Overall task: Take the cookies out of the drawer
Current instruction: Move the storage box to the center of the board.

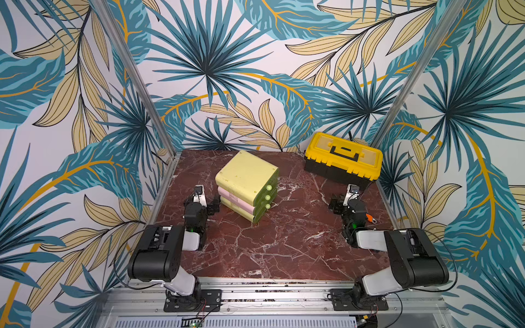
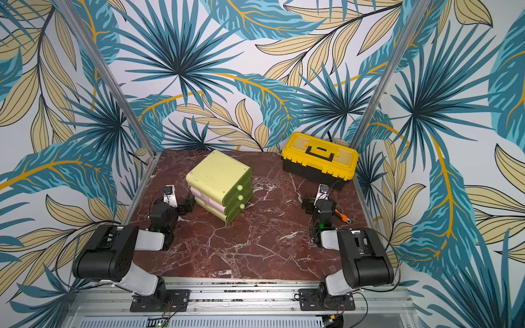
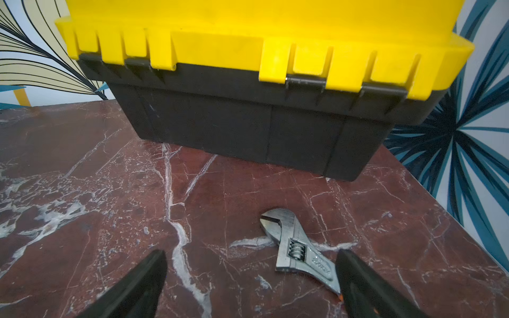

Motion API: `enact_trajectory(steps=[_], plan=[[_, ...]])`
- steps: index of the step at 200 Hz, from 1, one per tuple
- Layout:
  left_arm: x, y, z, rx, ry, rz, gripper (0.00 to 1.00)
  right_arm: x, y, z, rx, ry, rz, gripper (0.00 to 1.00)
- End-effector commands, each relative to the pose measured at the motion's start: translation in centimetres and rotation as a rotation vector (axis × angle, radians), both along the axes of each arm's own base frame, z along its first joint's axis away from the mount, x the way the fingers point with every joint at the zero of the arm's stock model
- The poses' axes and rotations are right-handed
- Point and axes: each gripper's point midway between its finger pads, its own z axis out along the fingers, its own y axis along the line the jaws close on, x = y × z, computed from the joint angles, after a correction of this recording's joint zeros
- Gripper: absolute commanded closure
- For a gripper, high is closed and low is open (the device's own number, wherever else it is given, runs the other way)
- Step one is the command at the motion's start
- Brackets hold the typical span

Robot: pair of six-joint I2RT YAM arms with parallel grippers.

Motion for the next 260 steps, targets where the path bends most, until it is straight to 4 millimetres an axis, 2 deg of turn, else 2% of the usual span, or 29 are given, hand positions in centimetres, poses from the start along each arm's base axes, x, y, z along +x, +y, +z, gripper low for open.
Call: enact_trajectory(steps=[1, 149, 170, 183, 191, 202, 214, 234, 251, 260], plan=[[0.8, -0.1, 0.9, 0.007, -0.019, -0.011, 0.0, 0.2, 0.0, 0.5, -0.005, -0.012, -0.008, 0.01], [0.5, 0.8, 1.1, -0.004, -0.035, 0.029, 0.0, 0.1, 0.1, 0.5, -0.001, -0.01, -0.004, 0.01], [-0.7, 1.4, 2.5, -0.014, -0.098, 0.072, 0.0, 0.3, 1.4, 2.7, -0.013, -0.01, 0.081, 0.01], [-1.6, 1.8, 3.7, -0.017, -0.124, 0.096, 0.0, -0.1, 1.2, 4.6, -0.009, -0.008, 0.071, 0.0], [-2.0, 2.0, 4.7, -0.021, -0.137, 0.109, 0.0, -0.7, 0.4, 6.0, 0.021, -0.028, 0.011, 0.01], [-2.4, 2.3, 6.1, -0.026, -0.15, 0.127, 0.0, -1.8, -2.0, 7.7, 0.108, -0.06, -0.163, 0.0], [-2.9, 2.5, 7.7, -0.049, -0.172, 0.145, 0.0, -2.9, -3.5, 8.2, 0.16, -0.013, -0.257, 0.01], [-3.6, 2.7, 10.6, -0.127, -0.202, 0.164, 0.0, -2.5, -1.2, 9.1, 0.158, 0.073, -0.1, 0.01], [-4.3, 2.6, 12.0, -0.23, -0.181, 0.181, 0.0, -2.3, 1.8, 10.4, 0.214, 0.068, 0.068, 0.01], [-4.7, 2.5, 12.0, -0.292, -0.143, 0.19, 0.0, -2.4, 3.4, 11.3, 0.255, 0.039, 0.156, 0.01]])
